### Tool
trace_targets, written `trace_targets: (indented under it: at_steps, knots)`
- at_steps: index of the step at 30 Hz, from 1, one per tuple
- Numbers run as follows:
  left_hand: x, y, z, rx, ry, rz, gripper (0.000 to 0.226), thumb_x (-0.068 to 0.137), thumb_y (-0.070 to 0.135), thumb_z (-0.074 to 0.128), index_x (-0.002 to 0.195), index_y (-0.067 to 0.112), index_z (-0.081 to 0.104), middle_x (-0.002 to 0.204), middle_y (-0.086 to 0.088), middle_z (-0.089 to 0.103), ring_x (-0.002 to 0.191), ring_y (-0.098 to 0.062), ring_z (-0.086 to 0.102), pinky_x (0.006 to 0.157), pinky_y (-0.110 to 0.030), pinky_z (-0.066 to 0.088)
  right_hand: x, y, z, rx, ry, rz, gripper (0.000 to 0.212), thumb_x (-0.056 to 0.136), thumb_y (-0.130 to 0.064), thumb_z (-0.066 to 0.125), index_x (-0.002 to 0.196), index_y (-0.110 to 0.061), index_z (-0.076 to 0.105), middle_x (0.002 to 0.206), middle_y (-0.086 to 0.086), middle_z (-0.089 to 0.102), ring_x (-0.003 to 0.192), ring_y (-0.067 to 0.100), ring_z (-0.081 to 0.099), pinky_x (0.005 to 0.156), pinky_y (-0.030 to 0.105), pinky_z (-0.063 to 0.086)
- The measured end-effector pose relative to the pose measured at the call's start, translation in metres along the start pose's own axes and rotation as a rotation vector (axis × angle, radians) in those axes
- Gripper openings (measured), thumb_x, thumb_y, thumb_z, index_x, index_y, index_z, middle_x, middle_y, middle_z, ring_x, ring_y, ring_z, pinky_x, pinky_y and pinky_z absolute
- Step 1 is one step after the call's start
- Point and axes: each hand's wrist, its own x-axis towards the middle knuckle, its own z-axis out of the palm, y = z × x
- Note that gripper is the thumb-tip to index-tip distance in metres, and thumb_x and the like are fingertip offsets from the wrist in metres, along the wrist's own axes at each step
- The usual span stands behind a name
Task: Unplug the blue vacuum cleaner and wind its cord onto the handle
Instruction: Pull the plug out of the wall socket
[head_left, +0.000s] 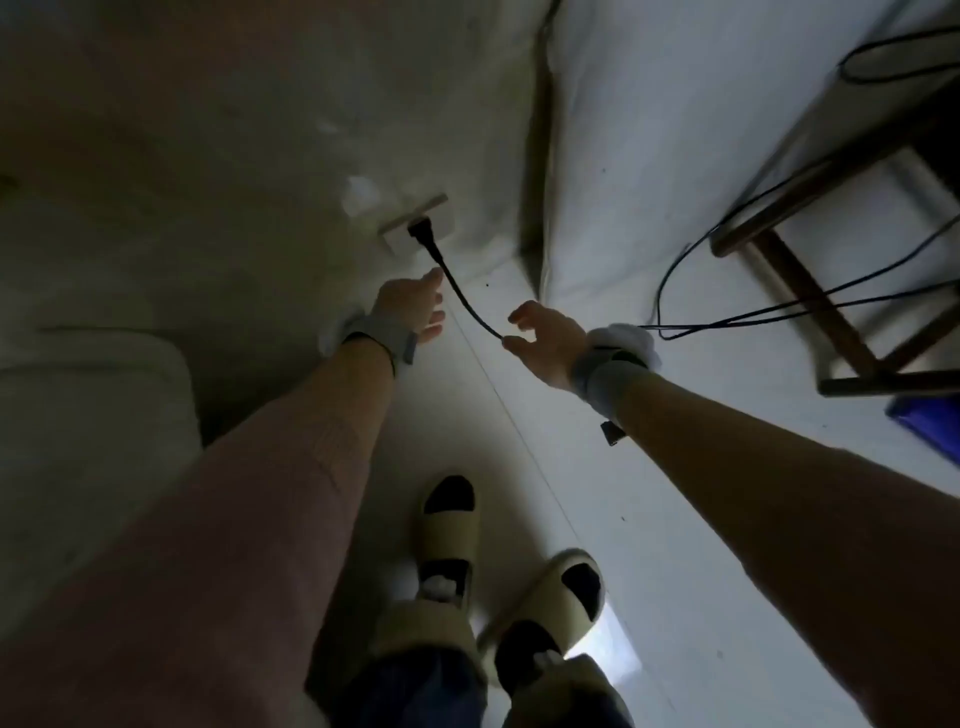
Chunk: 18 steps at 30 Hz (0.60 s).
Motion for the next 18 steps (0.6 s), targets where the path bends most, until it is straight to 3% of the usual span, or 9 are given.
trace_targets:
  at_steps: [2,4,6,8,11,13,14,16,18]
  knots:
    - [0.011,0.005,0.001,-0.115,0.008,0.022,0.045,0.097,0.028,0.047,0.133,0.001,0.047,0.14,-0.011,0.053,0.124,-0.025,0.055,0.102,-0.035,0.046,0.01,-0.009,0.007,-0.014,-0.032,-0.02,0.038,0.095,-0.036,0.046,0.127,-0.017,0.049,0.132,0.007,0.059,0.118,0.028,0.055,0.103,0.041,0.043]
    - [0.02,0.011,0.003,-0.211,-0.003,0.021,0.041,0.097,0.026,0.046,0.129,0.001,0.051,0.136,-0.011,0.055,0.124,-0.025,0.055,0.101,-0.034,0.047,0.015,-0.017,0.013,-0.032,-0.079,-0.033,0.033,0.096,-0.033,0.045,0.118,-0.011,0.057,0.12,0.011,0.066,0.111,0.028,0.059,0.097,0.039,0.045]
    - [0.03,0.013,0.005,-0.277,-0.012,0.012,0.029,0.098,0.024,0.045,0.109,0.001,0.059,0.121,-0.011,0.061,0.115,-0.024,0.058,0.099,-0.033,0.048,0.021,-0.019,0.017,-0.109,-0.077,-0.053,0.033,0.097,-0.033,0.043,0.112,-0.008,0.059,0.117,0.012,0.065,0.109,0.031,0.058,0.093,0.037,0.045]
    - [0.037,0.016,0.007,-0.34,-0.024,0.006,0.023,0.099,0.021,0.044,0.09,0.005,0.057,0.098,-0.006,0.061,0.105,-0.022,0.056,0.098,-0.032,0.046,0.026,-0.016,0.016,-0.192,0.041,-0.084,0.031,0.096,-0.033,0.045,0.111,-0.008,0.056,0.117,0.013,0.061,0.108,0.032,0.055,0.087,0.036,0.044]
    - [0.04,0.018,0.008,-0.34,-0.016,0.034,0.034,0.1,0.019,0.04,0.125,-0.001,0.051,0.114,-0.011,0.061,0.103,-0.022,0.056,0.098,-0.033,0.045,0.03,-0.01,0.017,-0.243,0.183,-0.148,0.036,0.092,-0.031,0.053,0.12,-0.01,0.046,0.124,0.011,0.052,0.114,0.031,0.048,0.09,0.039,0.042]
    - [0.046,0.019,0.01,-0.334,-0.023,0.028,0.038,0.1,0.019,0.039,0.132,-0.001,0.046,0.128,-0.013,0.06,0.101,-0.021,0.057,0.1,-0.033,0.045,0.038,-0.007,0.018,-0.241,0.091,-0.093,0.044,0.092,-0.036,0.051,0.128,-0.013,0.04,0.13,0.011,0.052,0.117,0.032,0.05,0.098,0.043,0.043]
    - [0.047,0.018,0.009,-0.326,-0.025,0.028,0.036,0.1,0.02,0.04,0.128,-0.001,0.049,0.125,-0.012,0.062,0.102,-0.022,0.059,0.102,-0.034,0.045,0.039,-0.007,0.019,-0.224,0.009,-0.052,0.041,0.094,-0.037,0.047,0.127,-0.012,0.044,0.127,0.012,0.057,0.114,0.032,0.054,0.099,0.044,0.044]
    - [0.053,0.02,0.008,-0.325,-0.029,0.021,0.025,0.1,0.023,0.041,0.103,0.002,0.055,0.097,-0.007,0.066,0.092,-0.021,0.063,0.101,-0.034,0.047,0.04,-0.007,0.023,-0.166,-0.106,-0.009,0.036,0.098,-0.037,0.037,0.101,-0.01,0.06,0.104,0.011,0.068,0.099,0.03,0.061,0.095,0.04,0.047]
    - [0.058,0.021,0.008,-0.348,-0.03,0.002,0.03,0.1,0.025,0.041,0.077,0.007,0.05,0.076,-0.005,0.057,0.07,-0.016,0.058,0.09,-0.032,0.053,0.038,-0.006,0.029,-0.144,-0.101,-0.037,0.045,0.1,-0.037,0.031,0.067,-0.015,0.053,0.081,0.008,0.061,0.086,0.031,0.057,0.084,0.036,0.045]
